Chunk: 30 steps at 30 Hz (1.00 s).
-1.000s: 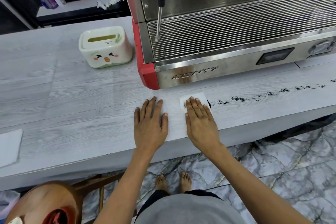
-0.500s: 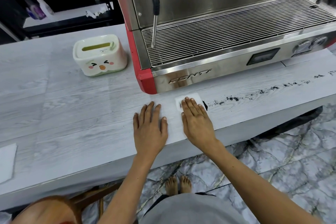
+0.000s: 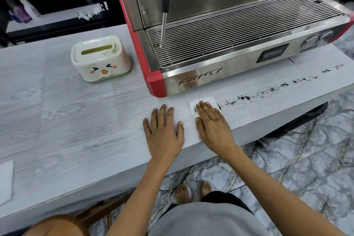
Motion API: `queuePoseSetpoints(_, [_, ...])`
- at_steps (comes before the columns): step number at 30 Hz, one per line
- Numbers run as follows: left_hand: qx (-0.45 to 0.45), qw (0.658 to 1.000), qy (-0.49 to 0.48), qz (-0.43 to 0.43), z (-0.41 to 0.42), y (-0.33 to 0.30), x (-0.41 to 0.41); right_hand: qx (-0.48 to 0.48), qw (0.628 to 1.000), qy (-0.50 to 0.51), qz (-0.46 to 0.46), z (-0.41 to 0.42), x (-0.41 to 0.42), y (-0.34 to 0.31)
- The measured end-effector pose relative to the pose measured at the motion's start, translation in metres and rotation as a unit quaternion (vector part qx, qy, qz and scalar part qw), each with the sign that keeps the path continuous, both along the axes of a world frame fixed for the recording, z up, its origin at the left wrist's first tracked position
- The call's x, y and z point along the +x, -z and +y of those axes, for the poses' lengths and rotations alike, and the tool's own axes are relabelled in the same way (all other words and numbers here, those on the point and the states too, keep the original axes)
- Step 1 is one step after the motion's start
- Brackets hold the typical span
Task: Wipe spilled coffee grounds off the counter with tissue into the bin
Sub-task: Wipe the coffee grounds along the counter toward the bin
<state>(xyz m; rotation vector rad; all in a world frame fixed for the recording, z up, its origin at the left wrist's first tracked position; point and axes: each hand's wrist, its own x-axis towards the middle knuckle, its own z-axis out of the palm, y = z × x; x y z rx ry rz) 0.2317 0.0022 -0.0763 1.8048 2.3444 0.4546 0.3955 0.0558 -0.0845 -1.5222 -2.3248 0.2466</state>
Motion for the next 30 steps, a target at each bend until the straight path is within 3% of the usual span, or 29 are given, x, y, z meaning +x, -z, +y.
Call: queuePoseSetpoints(30, [-0.026, 0.995, 0.087, 0.026, 0.011, 0.001, 0.024, 0.014, 1.0, 0.006, -0.008, 0.026, 0.045, 0.0])
